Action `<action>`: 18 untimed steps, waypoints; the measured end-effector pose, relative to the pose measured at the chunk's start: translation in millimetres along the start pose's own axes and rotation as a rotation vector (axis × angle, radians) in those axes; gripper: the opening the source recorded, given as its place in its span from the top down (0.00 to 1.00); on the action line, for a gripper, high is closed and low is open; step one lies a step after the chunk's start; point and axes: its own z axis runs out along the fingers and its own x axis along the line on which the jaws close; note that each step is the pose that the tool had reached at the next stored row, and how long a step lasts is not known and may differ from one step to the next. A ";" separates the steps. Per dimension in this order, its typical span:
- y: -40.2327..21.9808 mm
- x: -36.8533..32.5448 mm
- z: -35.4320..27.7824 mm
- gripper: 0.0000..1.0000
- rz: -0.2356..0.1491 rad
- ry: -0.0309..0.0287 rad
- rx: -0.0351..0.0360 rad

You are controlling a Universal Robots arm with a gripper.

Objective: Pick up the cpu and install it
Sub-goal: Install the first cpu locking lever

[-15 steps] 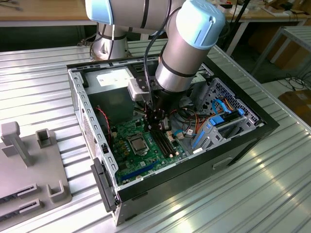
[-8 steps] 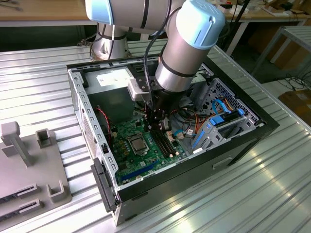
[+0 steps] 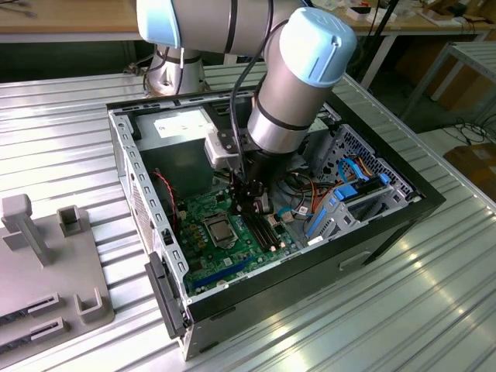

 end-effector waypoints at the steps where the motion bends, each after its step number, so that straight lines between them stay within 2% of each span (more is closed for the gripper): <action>1: -0.2 2.0 0.0 0.89 -0.001 0.0021 0.0002; 4: -0.6 6.5 -0.1 0.89 -0.004 0.0119 0.0010; 6: -0.8 9.5 -0.3 0.89 -0.006 0.0212 0.0017; 9: -1.2 13.8 -0.4 0.89 -0.010 0.0369 0.0029; 11: -1.5 16.9 -0.4 0.89 -0.014 0.0508 0.0042; 12: -1.5 17.2 -0.4 0.89 -0.016 0.0547 0.0045; 14: -1.7 17.4 -0.3 0.89 -0.023 0.0610 0.0048; 18: -1.8 17.5 1.7 0.89 -0.032 0.0636 0.0068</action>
